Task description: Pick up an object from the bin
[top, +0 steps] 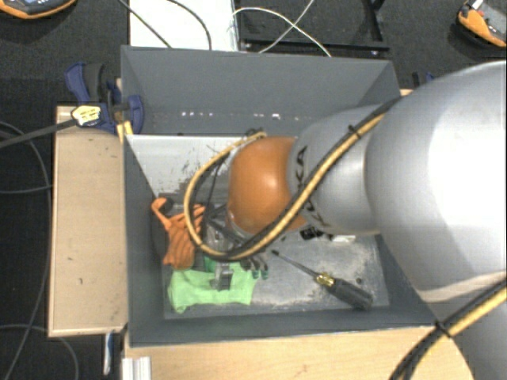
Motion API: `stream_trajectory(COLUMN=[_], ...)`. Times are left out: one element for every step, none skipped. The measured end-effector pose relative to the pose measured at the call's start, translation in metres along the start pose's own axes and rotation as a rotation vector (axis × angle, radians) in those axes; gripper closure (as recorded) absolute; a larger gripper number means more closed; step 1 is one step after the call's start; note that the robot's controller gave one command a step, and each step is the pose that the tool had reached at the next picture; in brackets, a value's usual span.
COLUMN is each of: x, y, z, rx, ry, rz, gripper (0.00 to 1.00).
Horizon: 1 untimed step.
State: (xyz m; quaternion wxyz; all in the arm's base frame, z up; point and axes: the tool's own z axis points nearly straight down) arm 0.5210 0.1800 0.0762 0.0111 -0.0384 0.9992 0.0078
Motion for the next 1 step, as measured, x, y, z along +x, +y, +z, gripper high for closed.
stream_trajectory(x=[0.0006], y=[0.0], z=[-0.0027], rx=[0.0], ry=[0.001], rz=[0.0], gripper=[1.0])
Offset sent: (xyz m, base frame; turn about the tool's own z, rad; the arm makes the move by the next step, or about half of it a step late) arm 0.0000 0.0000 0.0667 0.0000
